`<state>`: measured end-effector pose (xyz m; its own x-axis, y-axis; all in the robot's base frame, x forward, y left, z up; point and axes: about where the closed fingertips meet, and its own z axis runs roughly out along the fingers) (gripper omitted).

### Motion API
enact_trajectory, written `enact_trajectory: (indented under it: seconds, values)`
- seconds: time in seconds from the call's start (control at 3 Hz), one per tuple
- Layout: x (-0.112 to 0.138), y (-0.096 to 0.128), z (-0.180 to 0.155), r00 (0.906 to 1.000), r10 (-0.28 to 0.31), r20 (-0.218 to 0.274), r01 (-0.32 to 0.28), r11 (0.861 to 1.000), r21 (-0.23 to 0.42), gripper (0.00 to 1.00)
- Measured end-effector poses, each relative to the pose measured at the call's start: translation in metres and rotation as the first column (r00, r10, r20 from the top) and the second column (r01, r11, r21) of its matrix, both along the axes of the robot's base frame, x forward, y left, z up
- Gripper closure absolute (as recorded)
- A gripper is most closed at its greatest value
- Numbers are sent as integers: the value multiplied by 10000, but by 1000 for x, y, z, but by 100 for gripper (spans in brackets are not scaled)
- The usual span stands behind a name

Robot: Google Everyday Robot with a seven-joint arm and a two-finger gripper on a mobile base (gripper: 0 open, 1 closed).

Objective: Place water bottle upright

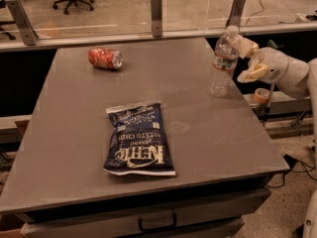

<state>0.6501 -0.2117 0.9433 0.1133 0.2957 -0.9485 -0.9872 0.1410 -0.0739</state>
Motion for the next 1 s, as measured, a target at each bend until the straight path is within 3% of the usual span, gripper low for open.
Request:
enact_trajectory:
  seconds: [0.33, 0.67, 1.0]
  values:
    - [0, -7, 3, 9998, -221, -22, 220, 9991, -372, 0]
    - [-8, -45, 30, 9869, -1613, -48, 1580, 9716, -1760, 0]
    - [-29, -92, 97, 9219, -3769, 901, 3817, 8428, -3795, 0]
